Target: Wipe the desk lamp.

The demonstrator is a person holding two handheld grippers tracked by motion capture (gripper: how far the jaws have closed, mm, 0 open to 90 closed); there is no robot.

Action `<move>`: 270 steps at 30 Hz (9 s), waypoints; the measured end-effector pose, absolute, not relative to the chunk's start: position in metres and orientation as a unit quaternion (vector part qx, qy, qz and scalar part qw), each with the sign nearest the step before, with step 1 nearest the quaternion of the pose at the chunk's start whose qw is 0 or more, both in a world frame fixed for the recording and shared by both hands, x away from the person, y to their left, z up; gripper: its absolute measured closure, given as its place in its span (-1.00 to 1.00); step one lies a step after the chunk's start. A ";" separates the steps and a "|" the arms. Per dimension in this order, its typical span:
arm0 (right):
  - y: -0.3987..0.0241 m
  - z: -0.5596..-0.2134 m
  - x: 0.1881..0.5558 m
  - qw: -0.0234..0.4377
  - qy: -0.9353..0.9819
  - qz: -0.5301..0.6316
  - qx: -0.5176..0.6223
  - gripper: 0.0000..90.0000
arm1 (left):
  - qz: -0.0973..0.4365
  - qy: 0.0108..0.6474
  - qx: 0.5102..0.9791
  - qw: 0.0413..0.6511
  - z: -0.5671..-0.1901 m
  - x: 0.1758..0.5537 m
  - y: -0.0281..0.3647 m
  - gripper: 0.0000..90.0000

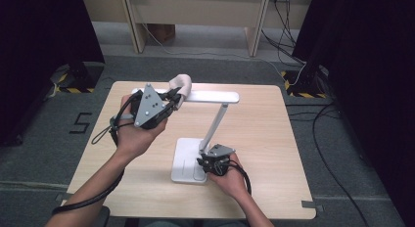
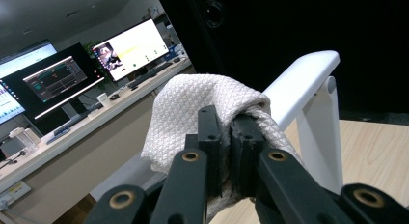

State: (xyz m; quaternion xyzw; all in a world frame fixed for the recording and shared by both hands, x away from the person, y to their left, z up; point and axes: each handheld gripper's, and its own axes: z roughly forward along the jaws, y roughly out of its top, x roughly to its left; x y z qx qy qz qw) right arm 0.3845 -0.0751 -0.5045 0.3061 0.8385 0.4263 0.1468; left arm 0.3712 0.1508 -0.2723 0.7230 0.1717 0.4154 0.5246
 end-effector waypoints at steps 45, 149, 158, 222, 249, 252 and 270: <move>-0.075 -0.504 0.385 0.146 0.839 0.425 0.305 0.61 | 0.398 0.151 0.734 0.529 -0.272 0.372 0.117 0.87; -0.074 -0.504 0.384 0.153 0.841 0.424 0.300 0.62 | 0.361 0.128 0.758 0.528 -0.267 0.380 0.038 0.87; -0.074 -0.504 0.384 0.150 0.841 0.425 0.300 0.62 | 0.359 0.127 0.758 0.530 -0.268 0.381 0.030 0.87; -0.074 -0.505 0.384 0.150 0.840 0.428 0.299 0.62 | 0.343 0.120 0.764 0.533 -0.276 0.377 0.006 0.87; -0.075 -0.505 0.384 0.148 0.839 0.428 0.300 0.62 | 0.332 0.151 0.740 0.564 -0.279 0.342 0.085 0.87; -0.075 -0.505 0.384 0.150 0.839 0.429 0.298 0.62 | 0.338 0.164 0.734 0.566 -0.281 0.337 0.105 0.88; -0.075 -0.505 0.384 0.150 0.839 0.429 0.299 0.62 | 0.368 0.259 0.707 0.545 -0.319 0.323 0.204 0.88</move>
